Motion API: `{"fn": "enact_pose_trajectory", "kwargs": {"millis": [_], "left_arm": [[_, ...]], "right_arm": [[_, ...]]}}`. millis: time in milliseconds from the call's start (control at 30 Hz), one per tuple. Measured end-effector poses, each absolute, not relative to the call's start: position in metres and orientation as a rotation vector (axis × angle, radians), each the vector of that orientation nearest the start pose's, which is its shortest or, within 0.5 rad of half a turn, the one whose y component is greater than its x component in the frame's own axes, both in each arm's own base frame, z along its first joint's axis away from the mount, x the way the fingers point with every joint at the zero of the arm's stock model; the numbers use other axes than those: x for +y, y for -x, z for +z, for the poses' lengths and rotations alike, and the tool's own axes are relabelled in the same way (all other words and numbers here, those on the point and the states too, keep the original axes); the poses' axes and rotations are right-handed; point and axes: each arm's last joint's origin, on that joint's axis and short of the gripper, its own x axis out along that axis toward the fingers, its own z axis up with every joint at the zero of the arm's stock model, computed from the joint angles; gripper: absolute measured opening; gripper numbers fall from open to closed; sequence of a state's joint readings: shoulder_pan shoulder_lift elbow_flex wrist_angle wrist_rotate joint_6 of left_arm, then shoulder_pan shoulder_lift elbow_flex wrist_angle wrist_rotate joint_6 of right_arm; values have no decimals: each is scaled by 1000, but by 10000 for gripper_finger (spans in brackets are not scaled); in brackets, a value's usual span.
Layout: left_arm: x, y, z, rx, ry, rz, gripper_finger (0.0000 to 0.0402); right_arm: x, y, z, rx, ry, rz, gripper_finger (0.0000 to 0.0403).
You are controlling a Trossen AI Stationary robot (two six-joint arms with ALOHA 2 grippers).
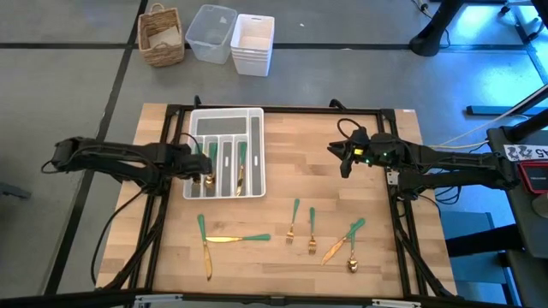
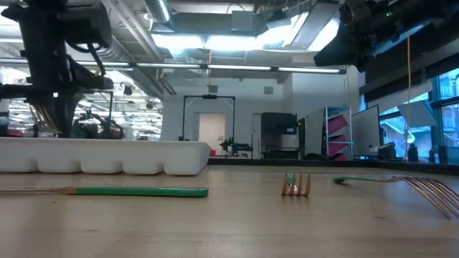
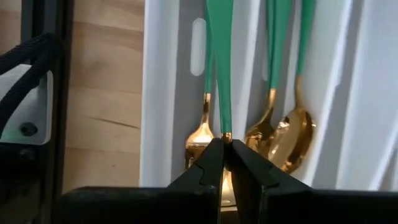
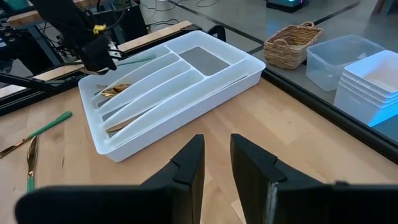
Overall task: Sort silverware
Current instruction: Put the green fork into the white silverware tray, then put the green knife into the white silverware tray
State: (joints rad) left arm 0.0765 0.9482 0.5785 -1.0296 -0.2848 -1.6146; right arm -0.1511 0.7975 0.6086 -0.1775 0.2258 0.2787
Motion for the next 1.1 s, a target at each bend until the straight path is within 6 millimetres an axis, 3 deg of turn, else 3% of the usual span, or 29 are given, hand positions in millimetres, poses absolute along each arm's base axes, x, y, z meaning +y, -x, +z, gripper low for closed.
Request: {"fn": "enact_pose_trajectory", "kwargs": {"millis": [667,1100], "left_arm": [[18,-146,169,974,1113,1415,32],[18,-146,172,996,1115,1380,33]], "right_arm": [[-33,-174,271,317,-257,-422,81],[-33,-174,271,320,-261,-405,81]]}}
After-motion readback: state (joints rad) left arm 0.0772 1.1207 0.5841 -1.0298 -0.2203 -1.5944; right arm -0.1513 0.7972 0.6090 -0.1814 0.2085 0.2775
